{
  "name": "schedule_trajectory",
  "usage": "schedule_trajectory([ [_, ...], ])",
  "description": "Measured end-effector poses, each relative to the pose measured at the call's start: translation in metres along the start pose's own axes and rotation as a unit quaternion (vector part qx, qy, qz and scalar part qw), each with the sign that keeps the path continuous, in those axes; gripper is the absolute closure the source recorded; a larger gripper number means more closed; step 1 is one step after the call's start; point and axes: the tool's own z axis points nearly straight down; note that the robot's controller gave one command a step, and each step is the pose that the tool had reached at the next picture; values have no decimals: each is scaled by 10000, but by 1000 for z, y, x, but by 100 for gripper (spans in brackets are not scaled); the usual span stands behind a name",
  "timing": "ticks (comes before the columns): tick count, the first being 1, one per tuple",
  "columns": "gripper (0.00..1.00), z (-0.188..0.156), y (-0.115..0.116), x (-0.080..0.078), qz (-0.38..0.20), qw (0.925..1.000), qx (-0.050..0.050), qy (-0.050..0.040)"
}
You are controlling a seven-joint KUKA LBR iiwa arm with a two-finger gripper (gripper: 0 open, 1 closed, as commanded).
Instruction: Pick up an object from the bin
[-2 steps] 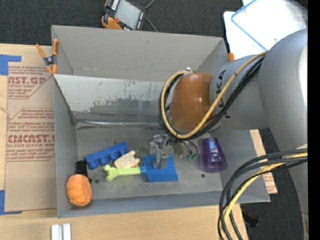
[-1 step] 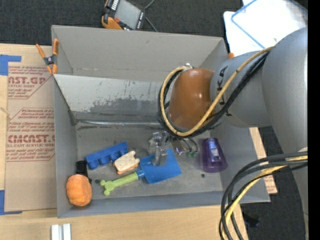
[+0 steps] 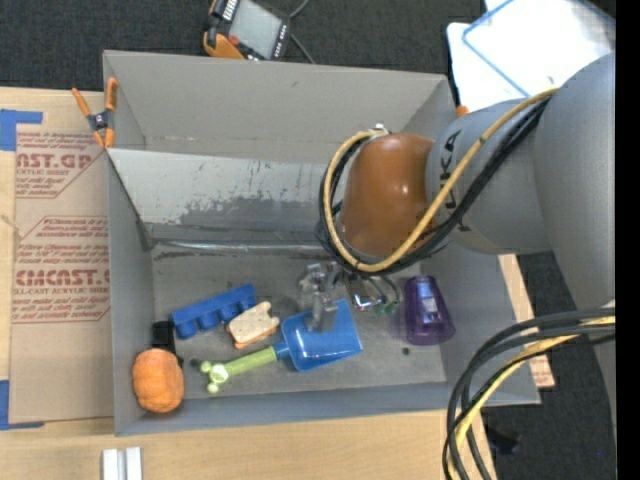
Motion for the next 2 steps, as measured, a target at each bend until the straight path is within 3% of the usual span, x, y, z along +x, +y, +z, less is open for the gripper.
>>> schedule_trajectory([
  [1,100,6,-5,-2,8,10000,-1,-2],
  [2,100,29,39,9,-16,10000,-14,-2],
])
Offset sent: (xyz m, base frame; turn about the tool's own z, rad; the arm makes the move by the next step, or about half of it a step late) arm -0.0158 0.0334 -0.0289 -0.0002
